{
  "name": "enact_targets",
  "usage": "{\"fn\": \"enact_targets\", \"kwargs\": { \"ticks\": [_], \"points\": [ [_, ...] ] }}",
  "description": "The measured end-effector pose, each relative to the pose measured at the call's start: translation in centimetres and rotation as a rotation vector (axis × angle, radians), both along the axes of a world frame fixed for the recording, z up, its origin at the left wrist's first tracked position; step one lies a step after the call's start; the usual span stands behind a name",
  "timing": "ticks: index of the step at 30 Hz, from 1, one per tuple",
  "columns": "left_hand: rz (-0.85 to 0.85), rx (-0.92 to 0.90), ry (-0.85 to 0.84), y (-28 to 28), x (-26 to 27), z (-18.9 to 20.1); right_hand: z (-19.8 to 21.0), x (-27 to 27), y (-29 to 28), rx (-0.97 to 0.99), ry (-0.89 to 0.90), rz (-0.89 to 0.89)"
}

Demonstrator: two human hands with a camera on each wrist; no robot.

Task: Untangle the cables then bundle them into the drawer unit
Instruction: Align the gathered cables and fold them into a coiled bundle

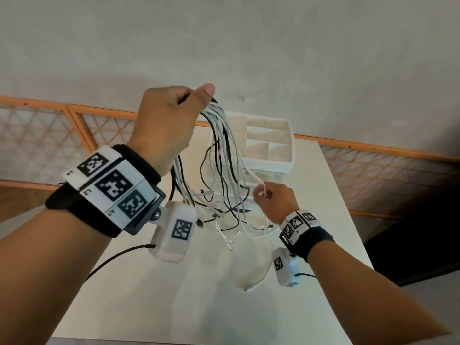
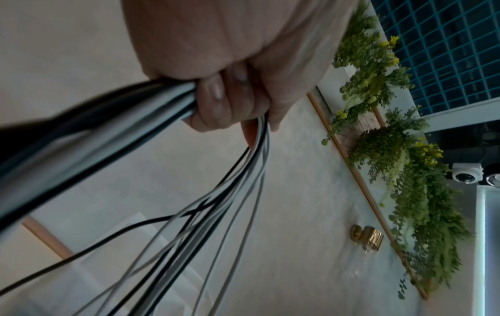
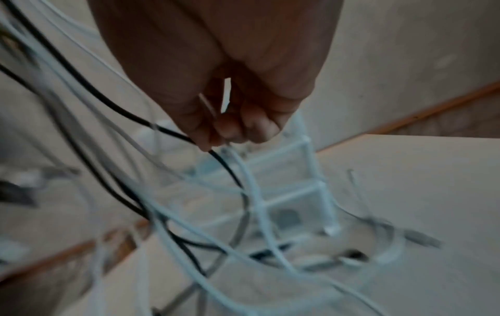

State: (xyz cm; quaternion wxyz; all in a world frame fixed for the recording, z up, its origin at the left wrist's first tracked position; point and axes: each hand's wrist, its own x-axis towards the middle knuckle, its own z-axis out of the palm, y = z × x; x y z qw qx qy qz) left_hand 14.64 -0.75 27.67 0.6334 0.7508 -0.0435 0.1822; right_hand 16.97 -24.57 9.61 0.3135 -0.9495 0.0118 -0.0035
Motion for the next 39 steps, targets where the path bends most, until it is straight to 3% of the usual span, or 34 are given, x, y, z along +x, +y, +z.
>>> {"fn": "enact_targets", "kwargs": {
  "ticks": [3, 5, 7, 12, 14, 17, 21, 25, 28, 33, 39],
  "points": [
    [0.035, -0.029, -0.025, 1.2, 0.1, 1.0, -3.1, -0.7, -3.3, -0.09, 0.243, -0.185],
    [0.048, -0.026, -0.039, 1.7, 0.3, 1.3, -3.4, -1.3, -4.8, -0.142, 0.286, -0.246],
    [0.026, -0.019, -0.026, 1.5, 0.4, 1.1, -2.3, -1.6, -4.8, -0.08, 0.222, -0.233],
    [-0.041, 0.014, -0.003, -1.0, 0.4, 0.0, 2.6, -0.2, 1.0, 0.295, -0.059, 0.069],
    [-0.057, 0.022, -0.004, -1.4, 0.4, 0.0, 3.8, 0.4, 3.1, 0.299, -0.178, 0.092],
    [-0.034, 0.019, -0.021, -1.0, 0.3, 0.4, 2.8, 1.0, 2.5, 0.128, -0.183, 0.007],
    [0.024, -0.02, -0.023, 0.8, 0.2, 1.4, -1.8, 0.2, -2.3, -0.321, 0.183, -0.14],
    [0.032, 0.042, -0.02, 1.5, 0.6, 0.6, -4.5, -1.4, -6.5, -0.465, 0.387, -0.212],
    [0.021, 0.204, 0.028, 1.1, 0.9, -1.5, -3.6, -1.0, -8.1, -0.21, 0.208, -0.458],
    [0.076, 0.37, 0.112, 1.1, 1.5, -3.6, -0.8, -0.2, -10.2, -0.072, -0.205, -0.587],
    [0.194, 0.359, 0.058, 1.9, 2.0, -2.4, -0.8, -0.3, -11.8, -0.055, -0.341, -0.655]
  ]
}}
